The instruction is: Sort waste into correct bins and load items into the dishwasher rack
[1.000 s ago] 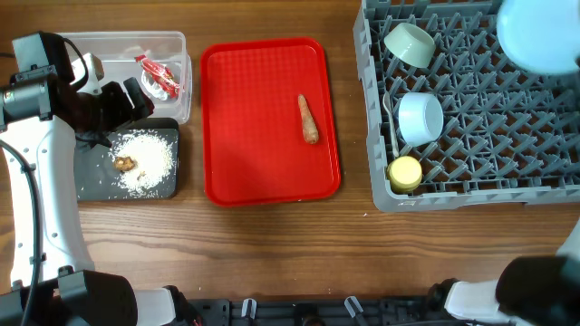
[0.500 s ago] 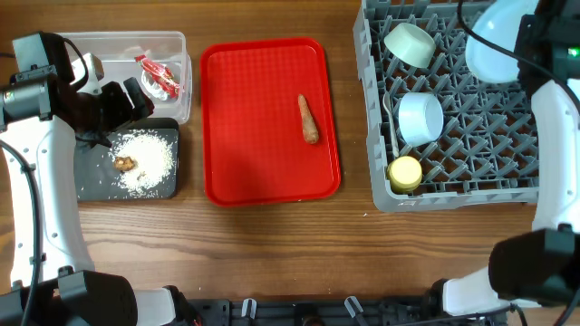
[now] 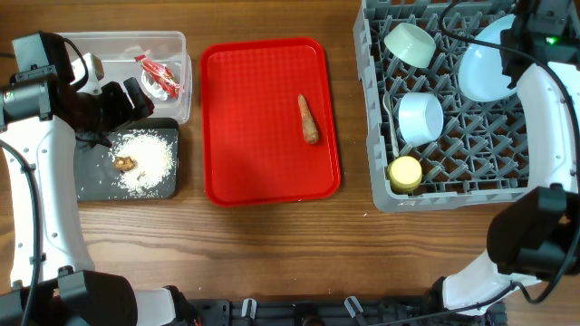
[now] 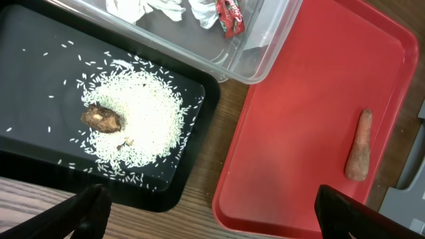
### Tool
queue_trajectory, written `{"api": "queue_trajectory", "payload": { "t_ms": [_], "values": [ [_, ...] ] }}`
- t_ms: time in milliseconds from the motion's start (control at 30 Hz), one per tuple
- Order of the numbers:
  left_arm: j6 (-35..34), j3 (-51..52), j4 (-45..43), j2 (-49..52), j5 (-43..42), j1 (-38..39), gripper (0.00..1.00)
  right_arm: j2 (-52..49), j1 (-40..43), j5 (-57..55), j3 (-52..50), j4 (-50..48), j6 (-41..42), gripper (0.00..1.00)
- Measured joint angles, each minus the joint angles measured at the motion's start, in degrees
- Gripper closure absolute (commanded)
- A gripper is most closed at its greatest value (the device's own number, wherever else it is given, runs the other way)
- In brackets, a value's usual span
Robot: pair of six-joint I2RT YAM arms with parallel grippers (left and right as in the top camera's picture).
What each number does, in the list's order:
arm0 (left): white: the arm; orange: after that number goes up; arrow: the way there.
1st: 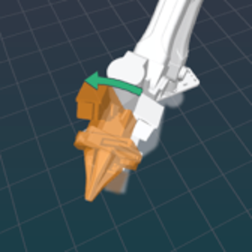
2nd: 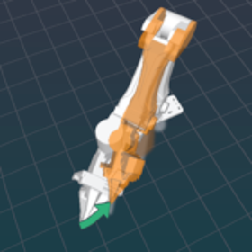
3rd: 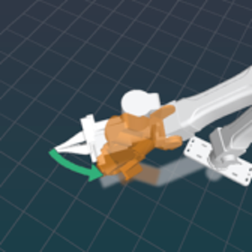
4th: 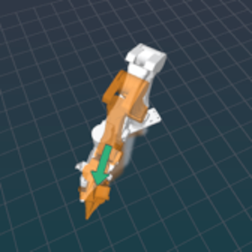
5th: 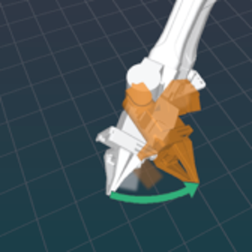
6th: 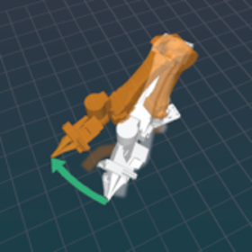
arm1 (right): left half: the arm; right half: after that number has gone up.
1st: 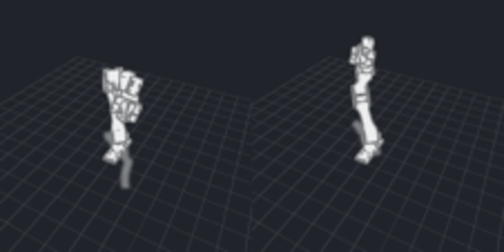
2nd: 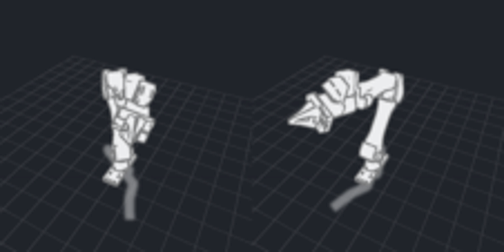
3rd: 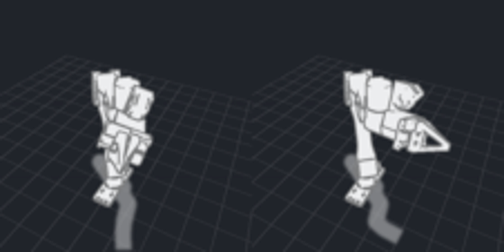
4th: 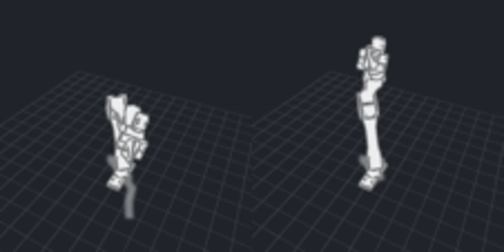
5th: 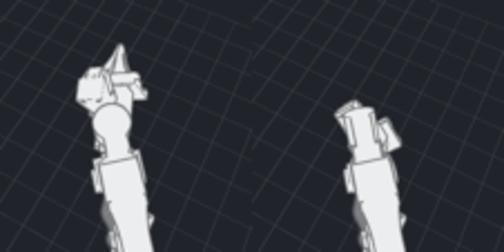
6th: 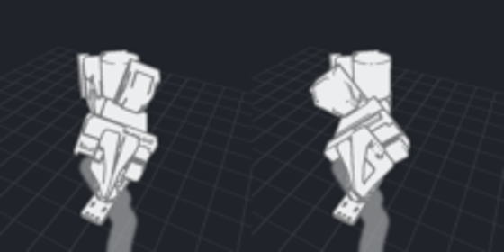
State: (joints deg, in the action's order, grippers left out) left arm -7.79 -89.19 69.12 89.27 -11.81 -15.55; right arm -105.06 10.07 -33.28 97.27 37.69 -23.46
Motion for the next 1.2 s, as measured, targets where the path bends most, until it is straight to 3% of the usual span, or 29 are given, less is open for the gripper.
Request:
{"api": "queue_trajectory", "payload": {
  "t_ms": [333,433,467,500,567,767,1200],
  "values": [
    [0.0,0.0,0.0,0.0,0.0,0.0,0.0,-1.03,-4.24,0.02,-0.11,-4.04,-10.01,0.95],
    [0.0,0.0,0.0,0.0,0.0,0.0,0.0,-1.2,-5.57,0.22,-0.11,-4.22,-12.92,0.87],
    [0.0,0.0,0.0,0.0,0.0,0.0,0.0,-1.25,-6.01,0.28,-0.11,-4.28,-13.64,0.76],
    [0.0,0.0,0.0,0.0,-0.02,0.0,0.0,-1.25,-6.6,0.57,-0.11,-4.35,-14.91,0.46],
    [0.0,0.0,0.0,0.0,-0.02,0.0,0.0,-1.25,-7.72,1.2,-0.11,-4.37,-16.02,0.01],
    [0.0,0.0,-0.02,0.0,0.0,0.0,0.0,-1.25,-9.84,4.44,-0.11,-4.57,-15.34,0.0],
    [0.0,0.0,-0.02,0.0,0.0,0.0,0.0,-0.2,-9.75,11.91,-0.17,3.67,5.31,0.0]
  ]
}}
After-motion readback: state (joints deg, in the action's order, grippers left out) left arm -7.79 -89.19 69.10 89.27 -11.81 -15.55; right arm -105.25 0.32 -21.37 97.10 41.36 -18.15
